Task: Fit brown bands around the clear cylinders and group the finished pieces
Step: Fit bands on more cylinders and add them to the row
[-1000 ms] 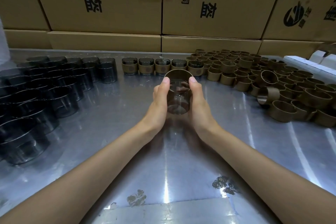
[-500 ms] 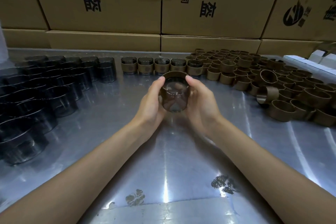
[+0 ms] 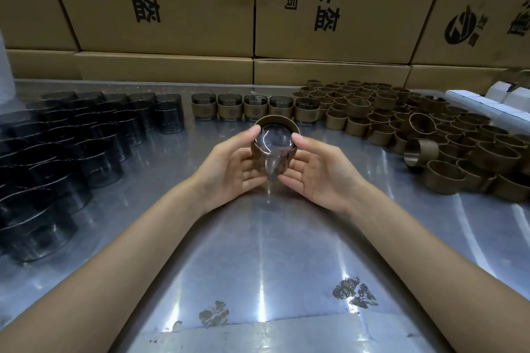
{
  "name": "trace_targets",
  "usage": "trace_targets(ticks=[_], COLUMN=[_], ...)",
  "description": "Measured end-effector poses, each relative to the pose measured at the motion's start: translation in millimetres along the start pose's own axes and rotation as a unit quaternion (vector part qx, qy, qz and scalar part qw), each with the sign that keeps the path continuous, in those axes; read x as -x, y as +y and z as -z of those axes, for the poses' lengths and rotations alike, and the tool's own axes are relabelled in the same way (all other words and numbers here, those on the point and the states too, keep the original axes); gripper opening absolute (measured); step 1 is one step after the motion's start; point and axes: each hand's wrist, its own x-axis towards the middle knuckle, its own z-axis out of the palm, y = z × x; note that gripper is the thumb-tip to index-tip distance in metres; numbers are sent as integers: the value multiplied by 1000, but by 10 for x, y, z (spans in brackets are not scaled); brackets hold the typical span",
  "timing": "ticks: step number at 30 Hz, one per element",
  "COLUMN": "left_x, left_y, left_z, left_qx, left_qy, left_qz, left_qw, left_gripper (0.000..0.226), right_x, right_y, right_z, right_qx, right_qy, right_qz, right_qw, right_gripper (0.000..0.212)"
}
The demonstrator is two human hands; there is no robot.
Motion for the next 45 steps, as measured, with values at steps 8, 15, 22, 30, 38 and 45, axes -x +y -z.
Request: trace_targets(ticks=[8, 15, 22, 30, 38, 45], left_x=[44, 71, 102, 93, 59, -30], left_y=[-6, -20, -5, -19, 2, -29], left_z=[46, 19, -28, -20, 38, 161], left_qx=[92, 102, 87, 70, -66, -374], left_qy=[-83, -130, -153, -156, -98, 83], left_qz=[-17, -49, -72, -86, -136, -258], left_qw=[992, 985, 982, 982, 984, 887], left_gripper=[49, 65, 63, 61, 61, 34], right_x=[15, 45, 68, 72, 21, -52], right_y=[15, 36, 37, 34, 11, 77], right_z=[89, 82, 46, 35, 7, 55], right_qx=[16, 7, 13, 12, 116, 264], right_qy=[-107, -156, -158, -165, -87, -15], right_qz=[0, 50, 73, 78, 87, 190], right_qw=[994, 986, 985, 983, 986, 946], right_gripper=[38, 51, 53, 52, 46, 13])
